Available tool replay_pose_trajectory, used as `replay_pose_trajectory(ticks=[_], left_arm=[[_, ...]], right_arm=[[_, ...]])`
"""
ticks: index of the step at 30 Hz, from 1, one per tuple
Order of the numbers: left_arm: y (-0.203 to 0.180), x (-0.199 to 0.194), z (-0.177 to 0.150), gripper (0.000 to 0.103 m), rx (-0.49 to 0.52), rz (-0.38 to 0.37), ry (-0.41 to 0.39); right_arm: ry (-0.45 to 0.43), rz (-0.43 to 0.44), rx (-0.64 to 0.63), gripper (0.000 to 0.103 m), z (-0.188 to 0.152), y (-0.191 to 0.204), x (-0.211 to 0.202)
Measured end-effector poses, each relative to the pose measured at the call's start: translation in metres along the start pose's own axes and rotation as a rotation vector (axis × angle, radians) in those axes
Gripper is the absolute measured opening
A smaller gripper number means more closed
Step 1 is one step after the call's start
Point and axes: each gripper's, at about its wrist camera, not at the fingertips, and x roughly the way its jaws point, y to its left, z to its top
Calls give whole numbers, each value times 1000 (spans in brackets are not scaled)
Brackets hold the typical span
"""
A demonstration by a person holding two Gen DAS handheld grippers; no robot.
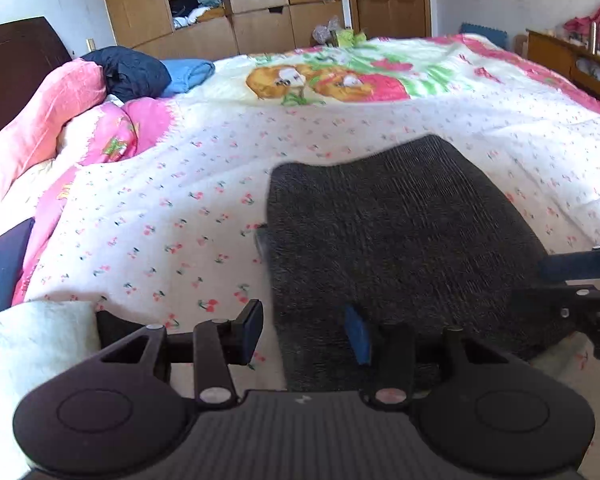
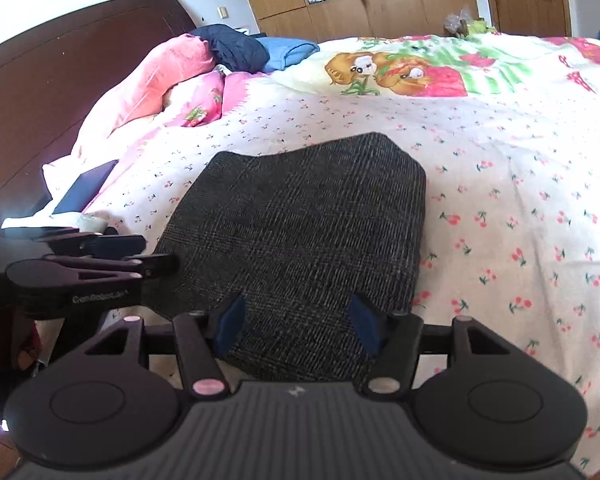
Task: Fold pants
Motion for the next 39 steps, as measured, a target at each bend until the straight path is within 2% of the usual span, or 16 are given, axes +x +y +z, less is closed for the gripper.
replay_pose_trajectory(ticks=[5, 15, 18, 24, 27, 32, 36, 39], left_arm=[[-5, 10, -2, 60, -8, 20, 27], [-10, 1, -3, 60, 10, 26, 15], [-9, 3, -4, 60, 3, 21, 21], [-9, 5, -5, 60, 3, 19, 24], [-8, 2, -5, 60, 4, 18, 20], [-5, -6, -5, 60, 12, -1, -3], [6, -7, -3, 60, -10, -32, -20], [18, 0, 1, 60, -32, -46, -28]], right_arm=[[16, -34, -54, 60, -6, 5, 6], [4, -24, 11, 60, -5, 5, -9], [29, -42, -2, 60, -7, 7, -2], [44, -50, -42, 67, -8, 14, 2], [39, -43, -15, 65, -4, 12, -3], [-18, -27, 26, 65, 4, 2, -20], [-10, -62, 52, 65, 13, -16, -13], [23, -14, 121, 65, 19, -35, -2]])
